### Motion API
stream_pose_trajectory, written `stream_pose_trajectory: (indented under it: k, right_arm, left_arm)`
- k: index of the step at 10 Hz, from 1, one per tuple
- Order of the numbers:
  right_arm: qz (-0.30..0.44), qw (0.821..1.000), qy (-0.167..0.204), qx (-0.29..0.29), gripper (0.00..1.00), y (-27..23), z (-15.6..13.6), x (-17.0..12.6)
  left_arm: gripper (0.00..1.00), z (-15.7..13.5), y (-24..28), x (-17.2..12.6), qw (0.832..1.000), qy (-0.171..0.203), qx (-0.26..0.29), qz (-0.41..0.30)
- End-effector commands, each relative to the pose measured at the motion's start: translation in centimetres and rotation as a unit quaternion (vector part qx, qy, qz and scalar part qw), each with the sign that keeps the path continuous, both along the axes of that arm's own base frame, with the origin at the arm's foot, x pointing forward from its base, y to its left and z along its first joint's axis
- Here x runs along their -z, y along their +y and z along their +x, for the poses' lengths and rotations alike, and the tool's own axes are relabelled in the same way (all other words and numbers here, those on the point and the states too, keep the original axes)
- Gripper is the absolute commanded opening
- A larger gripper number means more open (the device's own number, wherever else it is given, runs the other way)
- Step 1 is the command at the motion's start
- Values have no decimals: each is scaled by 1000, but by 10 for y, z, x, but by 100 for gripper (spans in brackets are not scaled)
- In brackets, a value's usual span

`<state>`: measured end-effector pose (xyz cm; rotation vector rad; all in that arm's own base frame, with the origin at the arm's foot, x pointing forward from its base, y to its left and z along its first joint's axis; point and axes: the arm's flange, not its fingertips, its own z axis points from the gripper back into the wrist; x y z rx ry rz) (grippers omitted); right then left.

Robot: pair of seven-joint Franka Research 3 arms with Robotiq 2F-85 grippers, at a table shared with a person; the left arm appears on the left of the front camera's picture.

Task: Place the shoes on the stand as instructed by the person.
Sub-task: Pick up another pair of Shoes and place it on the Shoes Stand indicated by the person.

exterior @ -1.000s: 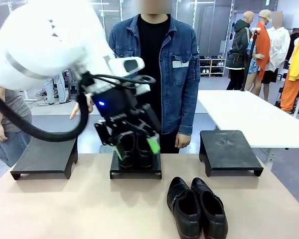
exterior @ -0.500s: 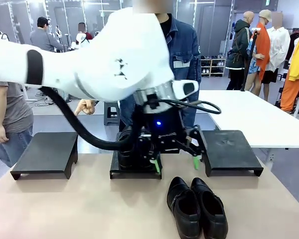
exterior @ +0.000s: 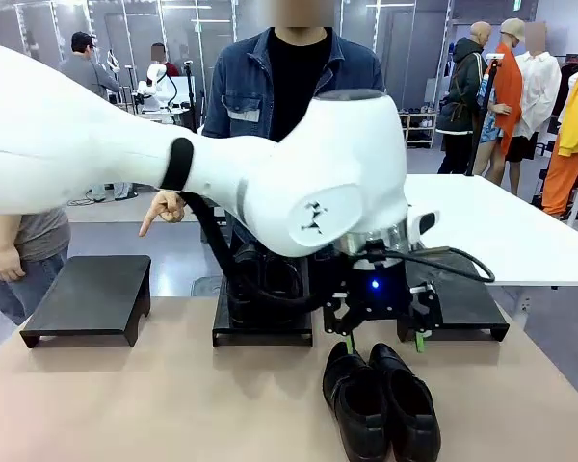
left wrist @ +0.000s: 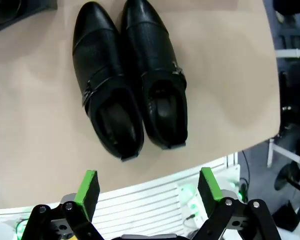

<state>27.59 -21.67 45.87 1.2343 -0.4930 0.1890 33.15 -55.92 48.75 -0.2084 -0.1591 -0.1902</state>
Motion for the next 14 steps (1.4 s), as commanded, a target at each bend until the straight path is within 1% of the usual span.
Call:
stream_pose_trajectory:
  k: [1,2,3,5,8,9,11,13,14]
  right_arm:
    - [1,1000,-8,-2,100,-1,0,-2]
    - [1,1000,-8,-2,100,-1,0,-2]
    - [1,1000,-8,-2,100,-1,0,-2]
    - [1,1000,-8,-2,100,-1,0,-2]
    - [1,1000,-8,-2,100,-1,0,-2]
    - [1,1000,-8,-2,100,-1,0,-2]
    - [1,1000,-8,-2,100,-1,0,-2]
    - [1,1000,-8,-2,100,-1,0,-2]
    - [1,1000,-8,-2,100,-1,0,-2]
  left_arm:
    - [100,8,-29,10,999,-19,-32,1]
    - [100,12,-33,20,999,-16,-39,5]
    - [100,16,-37,29,999,-26,-43,8]
    - [100,23,-38,56,998,-9,-54,26]
    - [100,29,-39,91,997,-15,-50,48]
    - [100,31,-40,102,998,-8,-54,42]
    - [100,35,-41,115,997,-6,-54,51]
    - [100,37,-40,130,997,7,-53,54]
    - [85,36,-42,132,998,10,-42,51]
